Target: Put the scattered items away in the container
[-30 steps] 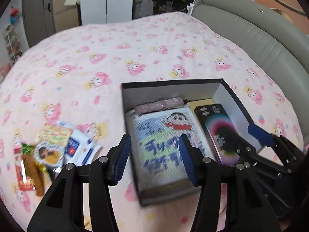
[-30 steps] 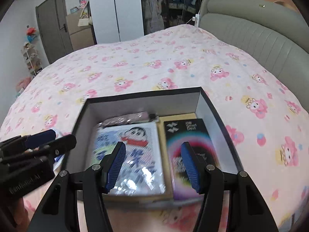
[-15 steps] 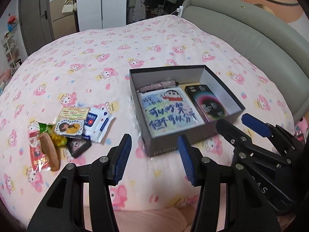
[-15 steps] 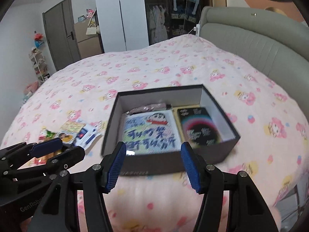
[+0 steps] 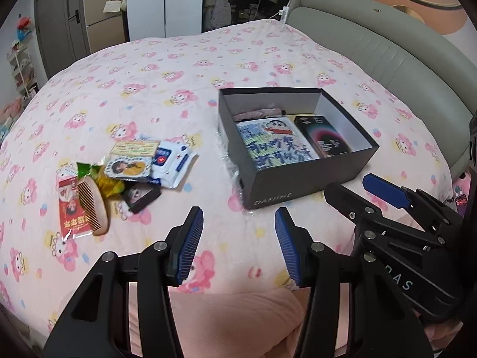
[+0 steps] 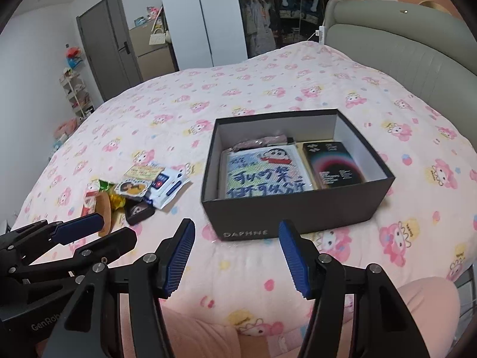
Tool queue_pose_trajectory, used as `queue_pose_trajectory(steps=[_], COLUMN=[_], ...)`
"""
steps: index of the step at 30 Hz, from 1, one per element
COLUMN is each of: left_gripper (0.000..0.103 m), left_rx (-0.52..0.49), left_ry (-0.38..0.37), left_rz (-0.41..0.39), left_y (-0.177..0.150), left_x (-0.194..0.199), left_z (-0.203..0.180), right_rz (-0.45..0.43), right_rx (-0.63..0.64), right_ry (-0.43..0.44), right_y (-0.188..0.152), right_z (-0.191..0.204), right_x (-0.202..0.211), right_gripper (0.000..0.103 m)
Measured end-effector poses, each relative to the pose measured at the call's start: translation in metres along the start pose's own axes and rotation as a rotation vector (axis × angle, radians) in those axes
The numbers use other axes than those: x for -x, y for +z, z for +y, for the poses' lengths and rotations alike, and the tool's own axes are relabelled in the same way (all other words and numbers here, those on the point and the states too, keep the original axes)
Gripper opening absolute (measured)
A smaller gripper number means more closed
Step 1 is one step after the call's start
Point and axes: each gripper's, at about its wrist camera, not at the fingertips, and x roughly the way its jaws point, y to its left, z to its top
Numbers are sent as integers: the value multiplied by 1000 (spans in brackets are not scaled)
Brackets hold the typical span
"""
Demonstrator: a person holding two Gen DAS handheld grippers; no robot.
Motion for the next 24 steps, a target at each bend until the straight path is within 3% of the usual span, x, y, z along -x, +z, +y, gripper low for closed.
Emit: queue_pose_trajectory(steps=[13,18,24], left_gripper=[51,51,51], left_rx=[105,239,377], left_ry=[102,113,99], left_rz=[14,9,54], left_y=[-14,-22,-34], left_x=[18,19,0], left_z=[77,125,176], right_rz=[22,20,93], right_rx=[94,153,167], right_ry=[90,140,204], right_y=[6,18,19], right_z=[78,118,149], right_x=[-23,-42,-81], right_gripper=[56,56,56])
